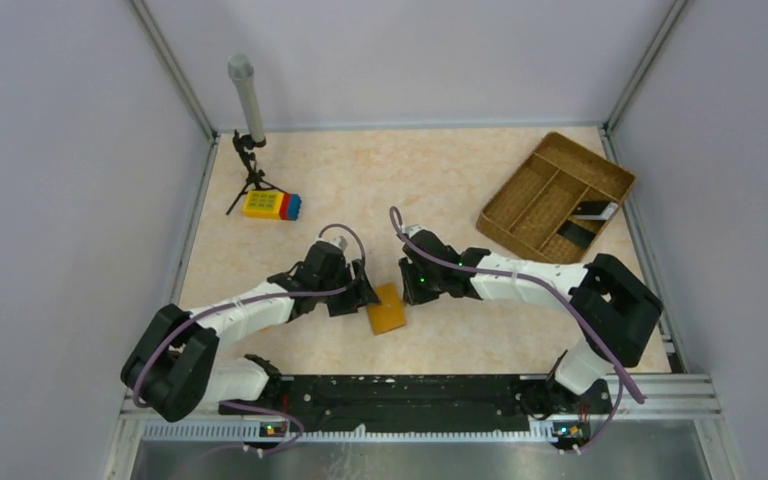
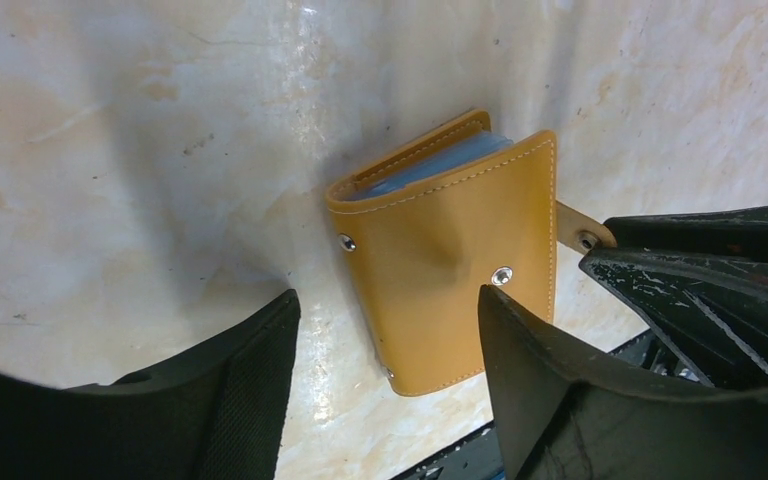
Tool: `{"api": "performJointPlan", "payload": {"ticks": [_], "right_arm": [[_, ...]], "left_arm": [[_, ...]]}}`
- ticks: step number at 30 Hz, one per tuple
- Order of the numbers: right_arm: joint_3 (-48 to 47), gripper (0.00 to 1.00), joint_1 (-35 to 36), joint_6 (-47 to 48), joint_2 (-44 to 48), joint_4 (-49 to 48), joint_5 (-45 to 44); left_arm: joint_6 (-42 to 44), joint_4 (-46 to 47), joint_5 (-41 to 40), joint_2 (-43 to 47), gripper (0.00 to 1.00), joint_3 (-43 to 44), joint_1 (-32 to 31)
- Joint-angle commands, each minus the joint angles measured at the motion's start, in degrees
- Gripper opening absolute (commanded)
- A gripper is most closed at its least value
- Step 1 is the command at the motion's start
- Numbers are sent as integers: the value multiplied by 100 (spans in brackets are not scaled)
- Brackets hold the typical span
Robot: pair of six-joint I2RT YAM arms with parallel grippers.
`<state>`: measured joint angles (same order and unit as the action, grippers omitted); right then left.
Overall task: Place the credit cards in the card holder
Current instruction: Close the card holder at the center of the board.
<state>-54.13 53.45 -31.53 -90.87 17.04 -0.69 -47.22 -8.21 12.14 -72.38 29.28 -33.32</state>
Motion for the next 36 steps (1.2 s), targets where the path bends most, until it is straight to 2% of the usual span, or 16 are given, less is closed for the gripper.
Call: {"api": "performJointPlan", "payload": {"ticks": [1, 4, 6, 15, 23, 36], "right_arm": [[-256, 14, -39, 33, -97, -187, 2], [-248, 8, -44, 24, -61, -195, -26], [-254, 7, -39, 24, -29, -158, -43], [-303, 23, -44, 35, 94, 3, -188], [-306, 22, -45, 34, 177, 23, -264], [-301, 19, -39, -2, 381, 64, -301]], "left_arm": [[35, -91, -288, -230, 65, 59, -64], [73, -129, -400, -346, 61, 76, -130], [105, -198, -523, -462, 59, 115, -189], [282, -775, -1157, -835, 49, 477, -531], [319, -913, -1491, -1100, 42, 657, -722], [301, -981, -1566, -1111, 38, 677, -799]]}}
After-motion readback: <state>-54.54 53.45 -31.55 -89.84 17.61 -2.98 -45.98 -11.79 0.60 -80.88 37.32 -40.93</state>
